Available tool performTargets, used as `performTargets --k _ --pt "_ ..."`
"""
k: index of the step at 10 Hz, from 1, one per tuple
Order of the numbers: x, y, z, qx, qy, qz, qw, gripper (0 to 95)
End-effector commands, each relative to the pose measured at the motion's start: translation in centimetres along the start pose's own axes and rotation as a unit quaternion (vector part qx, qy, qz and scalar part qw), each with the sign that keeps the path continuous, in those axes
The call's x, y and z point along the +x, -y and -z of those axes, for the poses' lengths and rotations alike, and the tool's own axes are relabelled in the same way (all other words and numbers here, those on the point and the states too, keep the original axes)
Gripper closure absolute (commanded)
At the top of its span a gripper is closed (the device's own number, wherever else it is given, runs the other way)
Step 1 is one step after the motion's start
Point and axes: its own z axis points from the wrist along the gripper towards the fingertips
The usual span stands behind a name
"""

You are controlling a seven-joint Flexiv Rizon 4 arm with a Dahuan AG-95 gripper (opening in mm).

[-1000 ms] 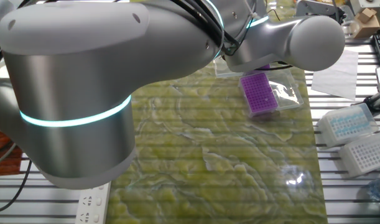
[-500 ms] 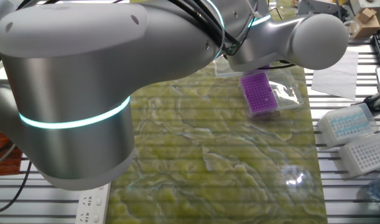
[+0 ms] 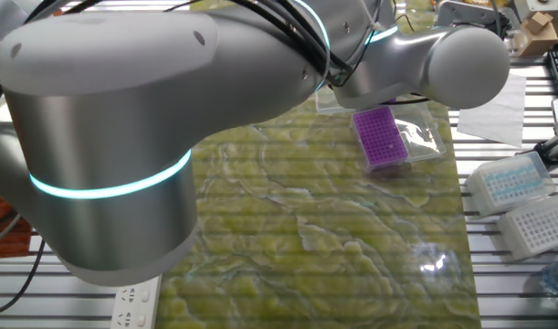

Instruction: Transfer all small pipette tips from one holder to another

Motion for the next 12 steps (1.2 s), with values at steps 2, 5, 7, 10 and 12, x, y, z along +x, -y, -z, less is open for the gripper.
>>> performTargets --k 2,5,7,10,12 --pt "-0.02 -0.01 -0.09 0.002 0.003 -0.003 1.0 95.0" --pt "0.01 0.01 -0.17 0.002 0.005 -0.002 1.0 95.0" --pt "0.03 0.01 -0.22 0.002 0.007 -0.002 1.0 95.0" --pt "0.19 0.04 -0.31 0.002 0.007 0.001 1.0 95.0" --pt "0.45 0.04 -0.4 0.002 0.009 0.003 1.0 95.0"
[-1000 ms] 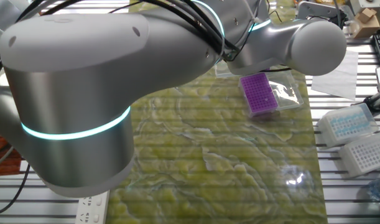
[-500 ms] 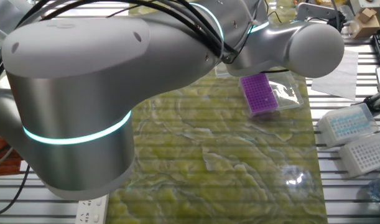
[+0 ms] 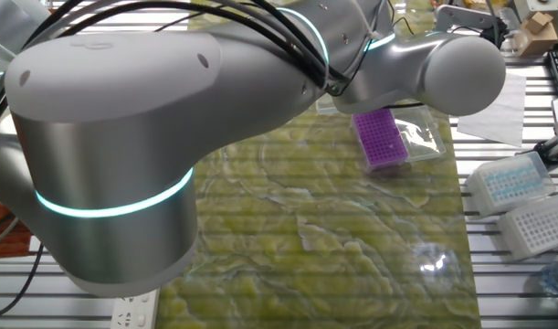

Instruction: Transfer all small pipette tips from one holder to another

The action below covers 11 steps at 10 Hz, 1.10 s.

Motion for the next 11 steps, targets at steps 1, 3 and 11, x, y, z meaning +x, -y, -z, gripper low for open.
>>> performTargets --k 1,3,11 --pt "0.02 0.04 -0.03 0.0 0.001 0.0 1.0 95.0" --pt "0.04 0.03 -0.03 0.0 0.002 0.0 1.0 95.0" --pt "0.2 0.02 0.1 -0.004 -0.004 0.006 1.0 95.0"
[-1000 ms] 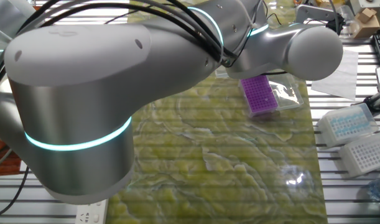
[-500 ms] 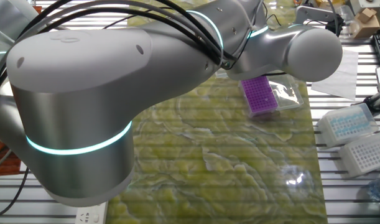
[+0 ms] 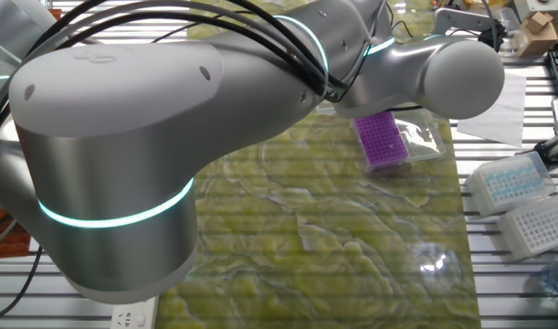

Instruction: Transfer all small pipette tips from one holder to another

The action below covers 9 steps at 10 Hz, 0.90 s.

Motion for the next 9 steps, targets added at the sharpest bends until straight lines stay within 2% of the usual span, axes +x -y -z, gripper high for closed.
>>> performTargets --k 1,9 --pt "0.12 0.02 0.1 -0.001 -0.003 0.001 1.0 95.0" --pt "0.16 0.05 0.21 -0.005 -0.002 0.005 1.0 95.0"
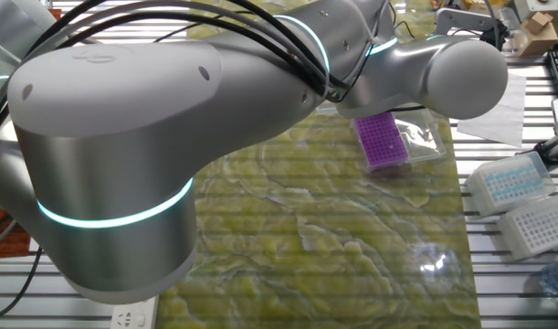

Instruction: Transfer all small pipette tips from one holder to another

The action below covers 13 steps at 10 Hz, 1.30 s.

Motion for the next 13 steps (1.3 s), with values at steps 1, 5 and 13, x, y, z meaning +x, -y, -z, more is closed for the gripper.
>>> performTargets --k 1,5,13 --pt "0.0 0.03 0.06 -0.002 0.0 0.001 1.0 95.0" --pt "0.01 0.03 0.07 -0.003 0.0 0.002 1.0 95.0" --pt "0.05 0.07 0.18 -0.003 0.011 0.008 0.9999 95.0"
